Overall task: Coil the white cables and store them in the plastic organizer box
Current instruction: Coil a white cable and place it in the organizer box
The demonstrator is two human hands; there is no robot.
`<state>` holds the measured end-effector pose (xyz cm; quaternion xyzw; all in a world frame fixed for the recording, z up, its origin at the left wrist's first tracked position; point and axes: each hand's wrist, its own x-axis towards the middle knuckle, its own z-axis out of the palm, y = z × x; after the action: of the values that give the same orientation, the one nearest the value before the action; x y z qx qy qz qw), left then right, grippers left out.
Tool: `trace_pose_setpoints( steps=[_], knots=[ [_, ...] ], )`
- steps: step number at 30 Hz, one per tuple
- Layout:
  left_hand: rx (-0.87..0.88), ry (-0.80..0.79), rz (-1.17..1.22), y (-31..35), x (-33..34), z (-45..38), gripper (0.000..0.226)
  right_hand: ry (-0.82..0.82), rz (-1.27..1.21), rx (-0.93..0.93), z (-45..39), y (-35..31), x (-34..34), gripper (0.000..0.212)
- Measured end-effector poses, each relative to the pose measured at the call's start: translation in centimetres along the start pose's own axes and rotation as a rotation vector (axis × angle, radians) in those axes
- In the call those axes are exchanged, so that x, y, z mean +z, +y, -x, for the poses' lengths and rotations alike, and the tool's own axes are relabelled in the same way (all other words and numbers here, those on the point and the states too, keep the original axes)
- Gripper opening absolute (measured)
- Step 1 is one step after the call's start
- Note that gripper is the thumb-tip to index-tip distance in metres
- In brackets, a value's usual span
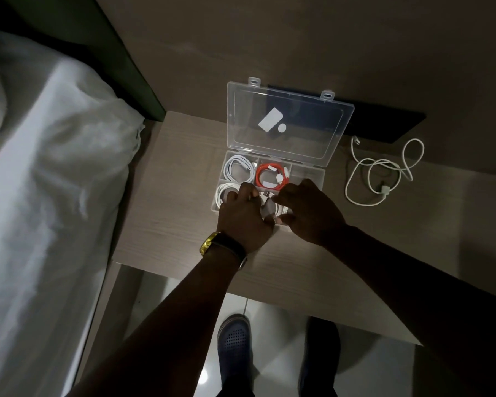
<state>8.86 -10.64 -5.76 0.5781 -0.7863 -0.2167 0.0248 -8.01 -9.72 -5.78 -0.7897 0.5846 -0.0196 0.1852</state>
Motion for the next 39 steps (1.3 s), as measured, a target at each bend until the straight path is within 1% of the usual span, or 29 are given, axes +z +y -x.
trace_pose_setpoints(
  steps=[3,5,8,11,12,13,14,16,21,24,26,28,30,32,34,36,39],
  knots=[
    [0.049,-0.045,0.091,-0.4,-0.7,-0.6,0.026,-0.010,-0.033,0.114,-1.0,-0.9,-0.6,0.036],
    [0.055,-0.042,0.102,-0.5,-0.9,-1.1,0.022,0.015,-0.048,0.171,-1.3,-1.5,-0.9,0.036],
    [-0.001,0.008,0.110,-0.7,-0.7,-1.4,0.015,0.061,0.012,0.164,-1.4,-2.2,-0.8,0.036],
    [-0.073,0.085,0.092,-0.6,-0.4,-1.3,0.010,0.071,0.056,0.158,-1.9,-3.1,-0.5,0.033],
    [-0.080,0.108,0.103,-0.6,-0.4,-1.3,0.010,0.079,0.059,0.161,-2.0,-3.4,-0.3,0.036],
    [-0.082,0.120,0.118,-0.6,-0.4,-1.3,0.017,0.086,0.054,0.165,-2.0,-3.7,-0.1,0.040],
    [-0.080,0.118,0.134,-0.6,-0.3,-1.3,0.025,0.092,0.044,0.167,-1.9,-3.8,0.1,0.045],
    [-0.085,0.105,0.163,-0.6,-0.3,-1.3,0.029,0.084,0.036,0.170,-1.6,-3.9,0.4,0.051],
    [-0.088,0.005,0.222,-0.9,-0.7,-2.2,0.025,0.106,0.035,0.134,-1.1,-3.1,1.0,0.049],
    [-0.103,0.038,0.261,-1.1,-0.9,-2.2,0.014,0.081,0.061,0.161,-1.0,-2.8,1.2,0.041],
    [-0.139,0.116,0.239,-0.9,-0.4,-1.8,0.016,0.070,0.089,0.182,-1.2,-2.8,1.1,0.034],
    [-0.093,0.173,0.157,-0.8,0.4,-1.2,0.011,0.063,0.121,0.145,-1.3,-2.7,1.0,0.030],
    [-0.030,0.193,0.077,-0.8,1.1,-0.8,0.009,0.057,0.133,0.123,-1.4,-2.5,0.7,0.031],
    [-0.054,0.196,0.041,-0.6,1.3,-1.0,0.015,0.058,0.147,0.132,-1.6,-2.6,0.3,0.032],
    [-0.105,0.195,0.036,-0.2,1.3,-1.3,0.019,0.053,0.148,0.154,-1.8,-3.0,0.2,0.027],
    [-0.121,0.191,0.064,0.1,1.1,-1.7,0.018,0.056,0.091,0.171,-1.6,-3.2,0.6,0.024],
    [-0.092,0.210,0.108,-0.3,0.6,-1.7,0.009,0.073,-0.006,0.166,-1.0,-2.7,1.0,0.032]
  ],
)
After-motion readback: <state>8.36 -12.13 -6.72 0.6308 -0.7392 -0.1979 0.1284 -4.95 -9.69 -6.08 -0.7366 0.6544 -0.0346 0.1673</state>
